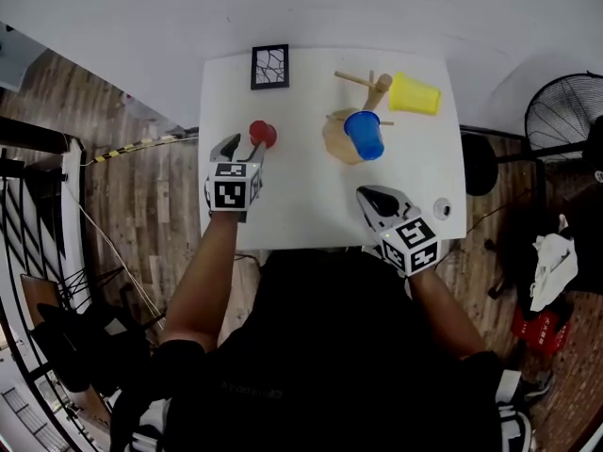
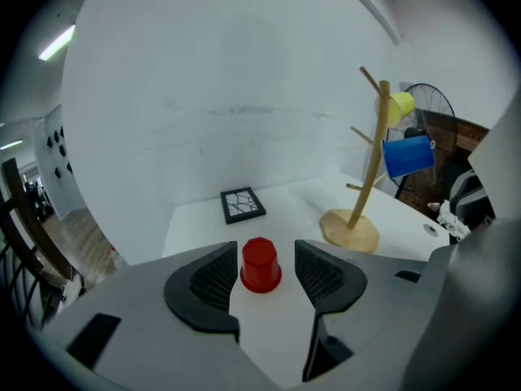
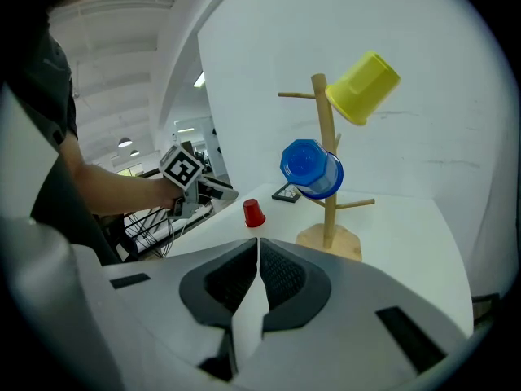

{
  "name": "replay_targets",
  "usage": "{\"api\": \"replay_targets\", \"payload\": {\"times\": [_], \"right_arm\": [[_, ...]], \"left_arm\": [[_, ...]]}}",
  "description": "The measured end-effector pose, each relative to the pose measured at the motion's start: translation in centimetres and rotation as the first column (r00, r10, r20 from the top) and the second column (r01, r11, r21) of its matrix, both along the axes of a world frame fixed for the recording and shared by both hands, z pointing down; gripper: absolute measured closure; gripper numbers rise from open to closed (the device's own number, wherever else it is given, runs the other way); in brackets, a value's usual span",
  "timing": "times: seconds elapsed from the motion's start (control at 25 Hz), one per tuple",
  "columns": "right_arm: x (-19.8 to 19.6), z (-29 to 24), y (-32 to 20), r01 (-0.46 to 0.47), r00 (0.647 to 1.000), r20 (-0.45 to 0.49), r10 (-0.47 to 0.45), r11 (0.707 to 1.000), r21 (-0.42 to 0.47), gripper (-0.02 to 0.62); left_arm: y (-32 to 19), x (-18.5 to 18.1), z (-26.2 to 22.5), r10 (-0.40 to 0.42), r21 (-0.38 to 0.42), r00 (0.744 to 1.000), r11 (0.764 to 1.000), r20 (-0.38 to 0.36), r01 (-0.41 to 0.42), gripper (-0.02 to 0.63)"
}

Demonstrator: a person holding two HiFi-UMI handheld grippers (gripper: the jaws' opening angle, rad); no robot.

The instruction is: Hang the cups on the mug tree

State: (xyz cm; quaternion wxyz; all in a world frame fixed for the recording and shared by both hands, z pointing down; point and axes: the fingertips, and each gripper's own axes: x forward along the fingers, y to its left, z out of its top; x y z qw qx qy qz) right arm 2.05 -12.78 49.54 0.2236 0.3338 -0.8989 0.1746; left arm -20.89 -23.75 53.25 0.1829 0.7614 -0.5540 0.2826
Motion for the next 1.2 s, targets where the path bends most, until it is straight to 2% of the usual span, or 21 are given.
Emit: {"api": "replay_targets", "payload": {"times": [0.2, 0.44, 0.76, 0.84, 1.0, 1.2], "right_arm": [[0.0, 0.1, 0.7, -0.048, 0.999, -0.003, 0.048, 0.999, -0.012, 0.58], [0.9, 0.5, 1.4, -0.11, 0.994, -0.015, 0.11, 0.993, -0.033, 0.58], [2.5, 1.1, 2.3, -0.174, 0.984, -0.035, 0.172, 0.983, -0.052, 0.58], [2.5, 1.2, 2.4, -0.173, 0.985, -0.036, 0.171, 0.984, -0.053, 0.58], [2.8, 1.0, 2.5, -0.166, 0.986, -0.038, 0.164, 0.985, -0.046, 0.58], [2.8, 0.9, 2.1, -0.148, 0.989, -0.033, 0.147, 0.988, -0.041, 0.58]], "left_arm": [[-1.9, -0.6, 2.4, 0.018, -0.057, 1.0, 0.998, 0.014, -0.017, 0.339], [-3.7, -0.7, 4.6, 0.049, -0.097, 0.998, 0.994, 0.035, -0.045, 0.33], [-4.6, 0.2, 6.6, 0.072, -0.132, 0.997, 0.989, 0.01, -0.07, 0.331], [-4.5, 0.1, 7.0, 0.069, -0.155, 0.998, 0.986, -0.001, -0.068, 0.363], [-4.1, -0.2, 6.9, 0.037, -0.162, 0.999, 0.986, -0.037, -0.043, 0.374], [-3.8, -0.5, 5.0, -0.038, -0.123, 0.988, 0.992, -0.152, 0.019, 0.374]]}}
